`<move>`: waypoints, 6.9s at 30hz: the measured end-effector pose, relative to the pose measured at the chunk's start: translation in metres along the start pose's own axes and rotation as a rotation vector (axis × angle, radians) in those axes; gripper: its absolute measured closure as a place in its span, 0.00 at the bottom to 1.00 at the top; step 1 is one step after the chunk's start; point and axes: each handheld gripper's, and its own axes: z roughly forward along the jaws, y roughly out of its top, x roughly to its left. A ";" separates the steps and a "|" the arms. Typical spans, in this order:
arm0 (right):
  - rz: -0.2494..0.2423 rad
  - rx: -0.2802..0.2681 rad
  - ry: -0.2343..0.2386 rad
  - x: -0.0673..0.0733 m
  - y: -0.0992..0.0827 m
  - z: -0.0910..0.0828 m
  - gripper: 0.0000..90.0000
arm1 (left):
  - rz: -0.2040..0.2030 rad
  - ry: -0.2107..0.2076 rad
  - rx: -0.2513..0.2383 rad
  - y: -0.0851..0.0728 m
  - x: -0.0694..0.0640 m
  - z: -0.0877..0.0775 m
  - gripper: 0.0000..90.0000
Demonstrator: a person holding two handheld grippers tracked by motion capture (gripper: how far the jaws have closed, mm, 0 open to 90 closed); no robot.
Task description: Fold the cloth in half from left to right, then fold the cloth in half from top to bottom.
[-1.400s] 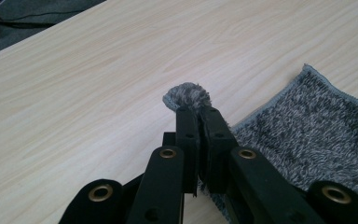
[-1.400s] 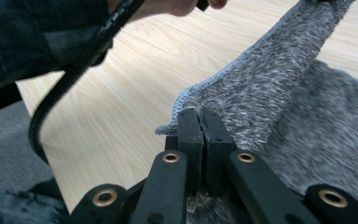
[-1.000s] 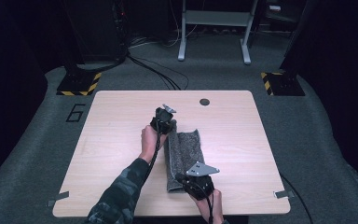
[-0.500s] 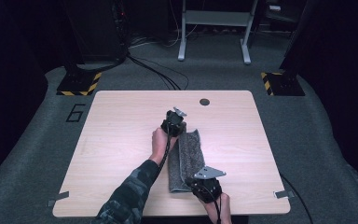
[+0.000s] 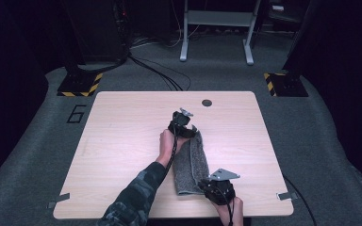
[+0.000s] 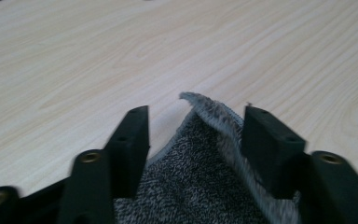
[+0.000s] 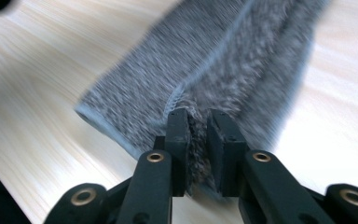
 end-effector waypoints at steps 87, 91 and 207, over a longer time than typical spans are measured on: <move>0.029 0.114 -0.097 -0.104 0.118 0.079 0.33 | -0.074 0.046 0.097 -0.057 0.039 -0.023 0.20; 0.040 0.131 -0.113 -0.111 0.123 0.090 0.38 | -0.075 0.052 0.112 -0.054 0.039 -0.016 0.24; -0.090 -0.152 -0.027 -0.063 0.092 0.015 0.97 | 0.117 -0.062 -0.140 -0.088 -0.011 -0.096 0.95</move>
